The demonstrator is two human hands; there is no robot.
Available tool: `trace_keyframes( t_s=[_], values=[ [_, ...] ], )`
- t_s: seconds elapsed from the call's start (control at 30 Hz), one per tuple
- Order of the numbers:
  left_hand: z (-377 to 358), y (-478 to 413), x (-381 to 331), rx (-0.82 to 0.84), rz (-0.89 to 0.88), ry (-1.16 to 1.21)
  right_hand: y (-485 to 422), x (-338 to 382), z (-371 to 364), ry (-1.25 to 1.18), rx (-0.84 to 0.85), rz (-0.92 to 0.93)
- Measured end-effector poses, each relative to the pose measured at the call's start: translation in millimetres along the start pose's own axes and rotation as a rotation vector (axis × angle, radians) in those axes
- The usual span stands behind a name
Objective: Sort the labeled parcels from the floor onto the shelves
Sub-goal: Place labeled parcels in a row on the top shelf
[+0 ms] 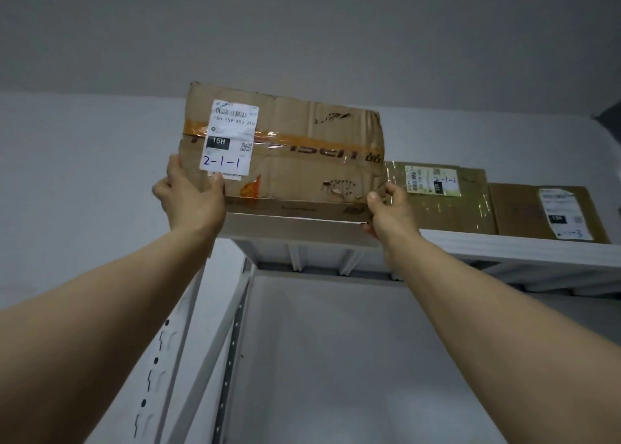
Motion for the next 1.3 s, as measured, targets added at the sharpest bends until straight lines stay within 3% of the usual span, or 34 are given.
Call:
trace_keyframes(
  t_s=[0.2, 0.53, 0.73, 0.87, 1.0, 1.13, 1.3],
  values=[
    [-24, 1, 24, 0.127, -0.036, -0.058, -19, -16, 0, 0.128, -0.058, -0.032],
    [-37, -23, 52, 0.089, -0.121, -0.001, -36, -13, -15, 0.115, -0.083, -0.009],
    [-51, -27, 67, 0.248, -0.154, -0.047, -43, -32, -17, 0.262, -0.100, -0.013],
    [-67, -25, 81, 0.342, -0.167, -0.250, -50, -37, -12, 0.299, -0.130, -0.002],
    [-78, -18, 91, 0.334, -0.250, -0.533, -57, -37, -14, 0.348, -0.144, 0.048],
    [-92, 3, 94, 0.414, -0.392, -0.524, -63, -37, -15, 0.408, -0.176, 0.105],
    [-100, 12, 110, 0.463, -0.389, -0.547, -66, -41, -19, 0.414, -0.238, 0.114]
  ],
)
Point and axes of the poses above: each hand's wrist, its own y-axis away from the middle knuckle, its own z-axis out of the back of the hand, x = y × z, the point moved 6 cm from there along -y, towards the middle knuckle, and after that the axes turned 13 degrees about y, right-handed, at the moved point
